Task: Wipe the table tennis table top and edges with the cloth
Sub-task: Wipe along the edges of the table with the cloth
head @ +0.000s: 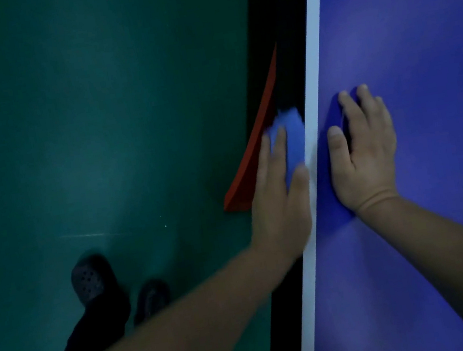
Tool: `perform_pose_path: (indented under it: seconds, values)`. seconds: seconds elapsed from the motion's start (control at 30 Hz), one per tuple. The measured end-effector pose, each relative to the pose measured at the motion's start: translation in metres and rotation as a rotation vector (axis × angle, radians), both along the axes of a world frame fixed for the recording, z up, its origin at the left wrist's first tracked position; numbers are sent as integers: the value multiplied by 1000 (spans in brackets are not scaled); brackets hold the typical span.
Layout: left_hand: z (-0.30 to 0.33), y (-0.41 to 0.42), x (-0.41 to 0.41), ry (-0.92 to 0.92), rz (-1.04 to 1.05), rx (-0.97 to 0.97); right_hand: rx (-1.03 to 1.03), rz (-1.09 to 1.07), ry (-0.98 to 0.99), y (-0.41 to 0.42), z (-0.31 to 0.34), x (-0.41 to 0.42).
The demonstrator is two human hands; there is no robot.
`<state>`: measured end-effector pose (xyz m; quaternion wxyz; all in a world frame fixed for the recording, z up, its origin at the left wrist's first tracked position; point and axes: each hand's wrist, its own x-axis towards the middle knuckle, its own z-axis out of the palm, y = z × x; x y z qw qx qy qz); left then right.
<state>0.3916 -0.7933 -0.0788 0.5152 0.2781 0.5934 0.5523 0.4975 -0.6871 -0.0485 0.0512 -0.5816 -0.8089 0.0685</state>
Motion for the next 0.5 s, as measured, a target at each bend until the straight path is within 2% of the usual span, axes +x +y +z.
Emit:
perform_pose_path:
  seconds: [0.1, 0.17, 0.3, 0.4, 0.5]
  values:
    - [11, -79, 26, -77, -27, -67, -1, 8, 11, -1, 0, 1]
    - [13, -82, 30, -58, -34, -118, -6, 8, 15, 0, -1, 1]
    - [-1, 4, 2, 26, -8, -121, 3, 9, 19, -1, -1, 1]
    - [-9, 80, -26, -3, 23, -104, 8, 13, 16, -1, 0, 1]
    - [-14, 89, -29, -4, 24, -74, -1, 10, 9, -1, -1, 1]
